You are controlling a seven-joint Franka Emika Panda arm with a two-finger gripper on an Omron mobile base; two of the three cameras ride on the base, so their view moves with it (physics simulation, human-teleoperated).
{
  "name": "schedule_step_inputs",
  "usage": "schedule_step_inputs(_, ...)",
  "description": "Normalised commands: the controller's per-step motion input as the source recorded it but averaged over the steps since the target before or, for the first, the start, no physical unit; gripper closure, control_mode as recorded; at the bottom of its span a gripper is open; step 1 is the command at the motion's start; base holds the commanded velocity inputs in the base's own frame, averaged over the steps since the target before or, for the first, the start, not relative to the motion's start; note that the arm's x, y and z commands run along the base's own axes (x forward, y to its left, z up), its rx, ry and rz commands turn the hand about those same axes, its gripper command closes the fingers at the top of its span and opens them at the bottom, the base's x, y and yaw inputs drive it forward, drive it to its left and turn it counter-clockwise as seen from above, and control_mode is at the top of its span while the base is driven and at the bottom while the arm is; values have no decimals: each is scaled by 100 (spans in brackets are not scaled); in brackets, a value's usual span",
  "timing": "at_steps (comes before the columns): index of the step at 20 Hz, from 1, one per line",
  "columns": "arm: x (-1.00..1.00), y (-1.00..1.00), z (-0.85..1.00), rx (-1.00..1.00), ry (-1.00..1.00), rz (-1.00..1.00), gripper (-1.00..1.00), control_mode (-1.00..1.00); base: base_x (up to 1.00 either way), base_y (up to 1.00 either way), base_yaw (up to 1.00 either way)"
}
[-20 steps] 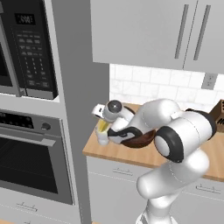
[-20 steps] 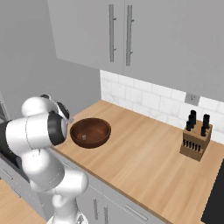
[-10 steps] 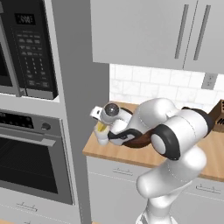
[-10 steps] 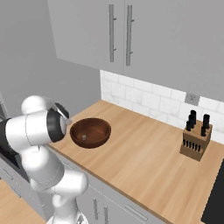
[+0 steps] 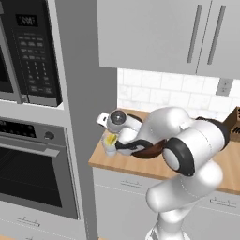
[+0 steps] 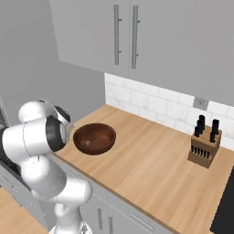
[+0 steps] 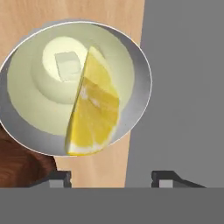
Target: Grab a lemon wedge from the fridge and one ice cube from the ice bowl, and put them in the glass of lemonade.
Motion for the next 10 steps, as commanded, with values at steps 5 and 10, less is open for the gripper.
schedule_step_inputs(5,-24,-6,58,0,-5,-7,-100,-100,0,0,0)
schedule_step_inputs(10,-70,-42,56,0,-10,-6,-100,-100,0,0,0)
